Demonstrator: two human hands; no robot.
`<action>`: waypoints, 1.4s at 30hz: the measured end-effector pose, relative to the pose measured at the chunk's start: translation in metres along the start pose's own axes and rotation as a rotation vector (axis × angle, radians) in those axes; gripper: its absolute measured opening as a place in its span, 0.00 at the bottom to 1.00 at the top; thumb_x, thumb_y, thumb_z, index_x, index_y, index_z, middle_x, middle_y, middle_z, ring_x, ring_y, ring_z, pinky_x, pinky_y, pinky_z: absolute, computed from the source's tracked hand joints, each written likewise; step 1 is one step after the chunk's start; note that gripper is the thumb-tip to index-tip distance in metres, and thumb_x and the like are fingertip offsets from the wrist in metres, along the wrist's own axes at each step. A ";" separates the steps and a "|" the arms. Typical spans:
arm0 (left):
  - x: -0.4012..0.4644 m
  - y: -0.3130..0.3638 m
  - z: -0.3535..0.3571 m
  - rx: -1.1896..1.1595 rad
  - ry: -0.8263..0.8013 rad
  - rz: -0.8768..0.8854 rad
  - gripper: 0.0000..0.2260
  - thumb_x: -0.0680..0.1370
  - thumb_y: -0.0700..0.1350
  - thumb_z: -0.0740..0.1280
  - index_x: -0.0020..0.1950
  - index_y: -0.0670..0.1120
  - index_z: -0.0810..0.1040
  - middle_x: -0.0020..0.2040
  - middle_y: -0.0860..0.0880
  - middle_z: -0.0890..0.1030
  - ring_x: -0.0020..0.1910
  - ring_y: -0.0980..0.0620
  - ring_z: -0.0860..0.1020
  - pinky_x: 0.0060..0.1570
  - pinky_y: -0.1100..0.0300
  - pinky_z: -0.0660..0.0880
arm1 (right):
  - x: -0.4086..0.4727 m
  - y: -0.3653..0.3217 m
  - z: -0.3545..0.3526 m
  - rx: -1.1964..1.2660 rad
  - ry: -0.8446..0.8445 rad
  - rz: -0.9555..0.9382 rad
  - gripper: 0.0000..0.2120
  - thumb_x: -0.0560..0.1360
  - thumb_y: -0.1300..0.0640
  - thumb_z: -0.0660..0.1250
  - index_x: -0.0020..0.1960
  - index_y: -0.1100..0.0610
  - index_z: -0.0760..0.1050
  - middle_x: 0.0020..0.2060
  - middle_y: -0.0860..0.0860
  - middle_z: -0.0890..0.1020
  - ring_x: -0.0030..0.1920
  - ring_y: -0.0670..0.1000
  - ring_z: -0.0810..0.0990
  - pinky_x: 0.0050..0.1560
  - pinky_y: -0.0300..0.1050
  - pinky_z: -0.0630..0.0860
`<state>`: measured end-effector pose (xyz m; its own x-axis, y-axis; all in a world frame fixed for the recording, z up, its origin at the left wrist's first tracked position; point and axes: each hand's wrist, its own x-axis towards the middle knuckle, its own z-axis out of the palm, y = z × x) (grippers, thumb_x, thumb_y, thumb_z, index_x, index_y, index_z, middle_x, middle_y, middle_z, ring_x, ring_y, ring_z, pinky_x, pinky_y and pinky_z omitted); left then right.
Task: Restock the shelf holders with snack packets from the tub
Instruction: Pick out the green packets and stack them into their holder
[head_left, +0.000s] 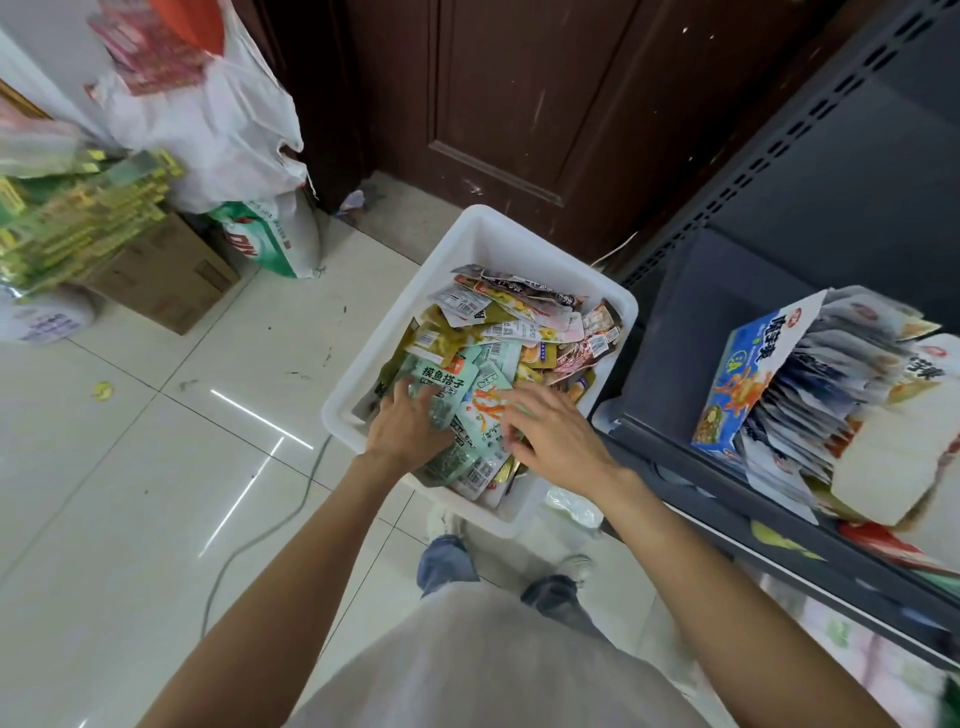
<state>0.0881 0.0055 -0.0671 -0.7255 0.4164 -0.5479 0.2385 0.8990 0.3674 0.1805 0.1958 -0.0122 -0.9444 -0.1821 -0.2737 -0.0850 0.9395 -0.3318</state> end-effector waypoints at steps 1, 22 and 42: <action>-0.001 0.001 0.000 0.013 -0.010 0.016 0.32 0.72 0.58 0.68 0.73 0.52 0.61 0.75 0.44 0.57 0.70 0.38 0.64 0.63 0.43 0.70 | 0.001 -0.002 0.002 -0.021 -0.092 -0.018 0.06 0.78 0.57 0.63 0.53 0.57 0.74 0.74 0.50 0.64 0.76 0.54 0.55 0.75 0.55 0.52; -0.058 0.043 -0.069 -1.435 0.135 0.159 0.17 0.79 0.37 0.62 0.66 0.50 0.69 0.57 0.47 0.81 0.52 0.45 0.82 0.44 0.51 0.80 | -0.048 -0.012 -0.080 1.419 0.819 0.554 0.07 0.75 0.62 0.68 0.51 0.53 0.79 0.45 0.47 0.86 0.46 0.46 0.83 0.41 0.39 0.78; -0.121 0.224 -0.040 -0.814 0.293 0.602 0.28 0.69 0.39 0.76 0.64 0.52 0.68 0.50 0.70 0.77 0.47 0.68 0.78 0.43 0.72 0.74 | -0.151 0.001 -0.097 0.994 0.925 0.694 0.29 0.65 0.34 0.67 0.62 0.45 0.67 0.62 0.45 0.71 0.59 0.36 0.71 0.53 0.29 0.71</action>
<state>0.2035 0.1513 0.1122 -0.7849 0.6171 0.0557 0.1847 0.1472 0.9717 0.2923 0.2527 0.1161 -0.5992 0.7933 -0.1085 0.3300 0.1212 -0.9362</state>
